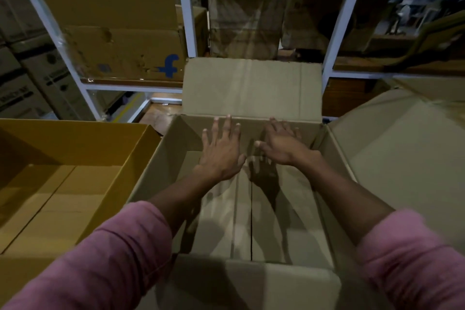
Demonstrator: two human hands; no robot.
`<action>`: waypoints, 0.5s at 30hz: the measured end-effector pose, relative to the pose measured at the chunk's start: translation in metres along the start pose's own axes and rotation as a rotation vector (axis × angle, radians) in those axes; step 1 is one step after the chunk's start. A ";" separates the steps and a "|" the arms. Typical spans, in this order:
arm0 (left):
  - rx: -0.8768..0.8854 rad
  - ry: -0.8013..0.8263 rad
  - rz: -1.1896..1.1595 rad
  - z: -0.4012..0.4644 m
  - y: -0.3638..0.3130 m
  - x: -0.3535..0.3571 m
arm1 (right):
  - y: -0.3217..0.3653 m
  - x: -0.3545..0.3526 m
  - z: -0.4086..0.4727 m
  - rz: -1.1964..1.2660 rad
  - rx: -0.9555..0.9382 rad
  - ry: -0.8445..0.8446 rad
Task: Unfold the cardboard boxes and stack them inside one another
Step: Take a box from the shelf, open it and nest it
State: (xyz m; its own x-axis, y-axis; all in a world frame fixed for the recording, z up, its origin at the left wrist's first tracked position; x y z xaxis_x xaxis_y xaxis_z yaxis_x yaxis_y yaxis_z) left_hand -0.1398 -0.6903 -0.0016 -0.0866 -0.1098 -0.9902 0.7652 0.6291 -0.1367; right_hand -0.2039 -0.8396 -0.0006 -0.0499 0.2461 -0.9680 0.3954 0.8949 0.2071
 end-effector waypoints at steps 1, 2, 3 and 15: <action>0.002 -0.005 0.012 -0.009 -0.002 -0.003 | 0.002 -0.001 -0.010 -0.006 -0.006 0.007; 0.005 0.000 0.015 -0.019 -0.005 -0.007 | 0.008 -0.003 -0.022 -0.008 -0.013 0.016; 0.019 0.011 0.005 -0.039 -0.006 -0.012 | 0.020 -0.004 -0.043 -0.022 -0.027 0.027; 0.304 0.045 0.045 -0.235 -0.021 -0.018 | 0.076 0.023 -0.277 0.140 -0.062 -0.017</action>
State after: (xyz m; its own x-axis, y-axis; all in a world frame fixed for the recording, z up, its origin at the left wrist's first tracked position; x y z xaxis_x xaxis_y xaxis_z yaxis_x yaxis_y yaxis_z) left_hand -0.3040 -0.5204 0.0119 -0.0714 -0.0490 -0.9962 0.9243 0.3723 -0.0845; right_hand -0.4293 -0.6625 0.0328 0.0175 0.3641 -0.9312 0.3400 0.8737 0.3480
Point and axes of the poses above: each hand's wrist, its own z-axis towards the middle knuckle, its own x-axis out of the palm, y = z × x, the point moved 8 cm from there along z, towards the middle knuckle, and after that the axes turned 4 degrees about y, right-handed, at the moved point
